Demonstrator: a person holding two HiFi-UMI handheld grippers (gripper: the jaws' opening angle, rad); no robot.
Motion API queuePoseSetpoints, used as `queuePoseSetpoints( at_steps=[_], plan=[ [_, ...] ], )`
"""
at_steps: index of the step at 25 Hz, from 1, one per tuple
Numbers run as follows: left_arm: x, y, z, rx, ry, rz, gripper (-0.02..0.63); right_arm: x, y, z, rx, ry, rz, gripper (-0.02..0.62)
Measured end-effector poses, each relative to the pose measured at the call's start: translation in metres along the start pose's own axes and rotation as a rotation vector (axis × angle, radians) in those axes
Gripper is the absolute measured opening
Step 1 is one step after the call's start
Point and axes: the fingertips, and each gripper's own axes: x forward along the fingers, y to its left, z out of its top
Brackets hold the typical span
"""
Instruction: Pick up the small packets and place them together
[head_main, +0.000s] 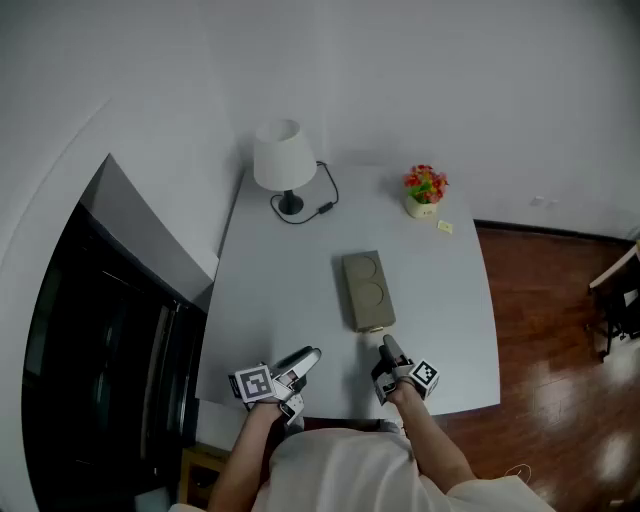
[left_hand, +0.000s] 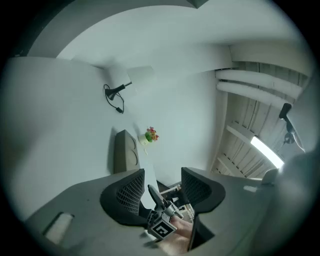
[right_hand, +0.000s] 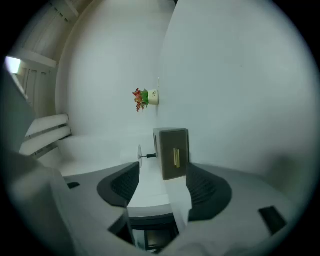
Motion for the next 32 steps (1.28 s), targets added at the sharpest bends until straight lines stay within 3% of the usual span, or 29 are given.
queuePoseSetpoints(
  at_steps=[6,14,16,18,20,23,32],
  plan=[
    [-0.013,-0.002,0.008,0.002,-0.031,0.006,0.218,0.016,-0.012,0.01,0.038,-0.053,-0.059,0.284],
    [-0.033,0.011,0.011,-0.018,-0.079,0.045,0.218,0.035,-0.007,0.016,0.12,-0.129,-0.058,0.25],
    [-0.038,0.015,0.011,-0.023,-0.091,0.053,0.218,0.039,-0.006,0.015,0.11,-0.123,-0.056,0.25],
    [-0.041,0.013,0.012,-0.025,-0.095,0.058,0.218,0.043,-0.006,0.013,0.098,-0.123,-0.056,0.193],
    [-0.044,0.013,0.013,-0.026,-0.102,0.055,0.218,0.045,-0.007,0.013,0.076,-0.126,-0.057,0.178],
    [-0.045,0.018,0.011,-0.035,-0.11,0.055,0.218,0.045,-0.011,0.017,0.038,-0.118,-0.057,0.17],
    [-0.042,0.015,-0.001,-0.039,-0.091,0.038,0.218,0.041,-0.004,0.011,0.073,-0.148,-0.043,0.167]
  ],
)
